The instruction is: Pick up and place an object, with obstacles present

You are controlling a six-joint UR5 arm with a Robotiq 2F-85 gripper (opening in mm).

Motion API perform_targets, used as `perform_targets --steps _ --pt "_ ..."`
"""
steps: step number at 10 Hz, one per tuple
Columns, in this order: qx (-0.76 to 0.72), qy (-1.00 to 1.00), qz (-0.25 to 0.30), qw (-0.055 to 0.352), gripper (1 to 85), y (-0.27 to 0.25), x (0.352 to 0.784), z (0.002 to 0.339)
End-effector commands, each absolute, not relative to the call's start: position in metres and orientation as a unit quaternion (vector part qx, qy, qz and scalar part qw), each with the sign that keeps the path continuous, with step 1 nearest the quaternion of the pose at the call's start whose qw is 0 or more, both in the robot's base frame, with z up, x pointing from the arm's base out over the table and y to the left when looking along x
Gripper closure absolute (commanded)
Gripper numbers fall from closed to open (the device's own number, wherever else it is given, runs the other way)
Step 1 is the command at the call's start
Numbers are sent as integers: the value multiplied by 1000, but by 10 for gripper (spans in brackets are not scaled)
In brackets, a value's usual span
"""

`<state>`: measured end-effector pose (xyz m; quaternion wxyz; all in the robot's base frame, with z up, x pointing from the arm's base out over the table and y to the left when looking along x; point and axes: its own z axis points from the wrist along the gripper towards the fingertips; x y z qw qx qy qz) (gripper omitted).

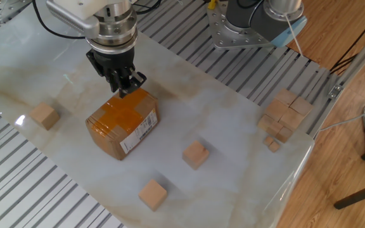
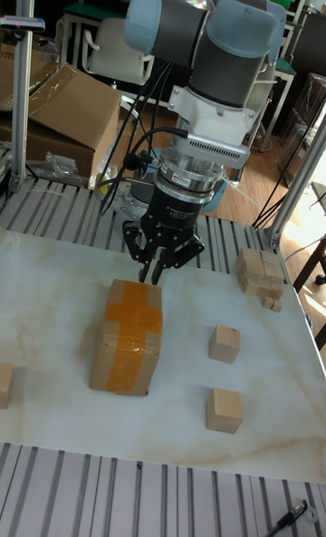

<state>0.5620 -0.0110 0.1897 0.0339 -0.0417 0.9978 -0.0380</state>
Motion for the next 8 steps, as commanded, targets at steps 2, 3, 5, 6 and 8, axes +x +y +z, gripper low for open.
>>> perform_targets --steps 2,3,5,6,8 --pt "-47 998 -34 40 843 -9 565 192" --pt "-46 998 -31 40 843 -9 566 192" --pt "-45 998 -28 40 843 -8 566 191" --pt "-45 998 -27 40 843 -7 566 191" --pt "-43 998 -25 41 843 -6 566 191"
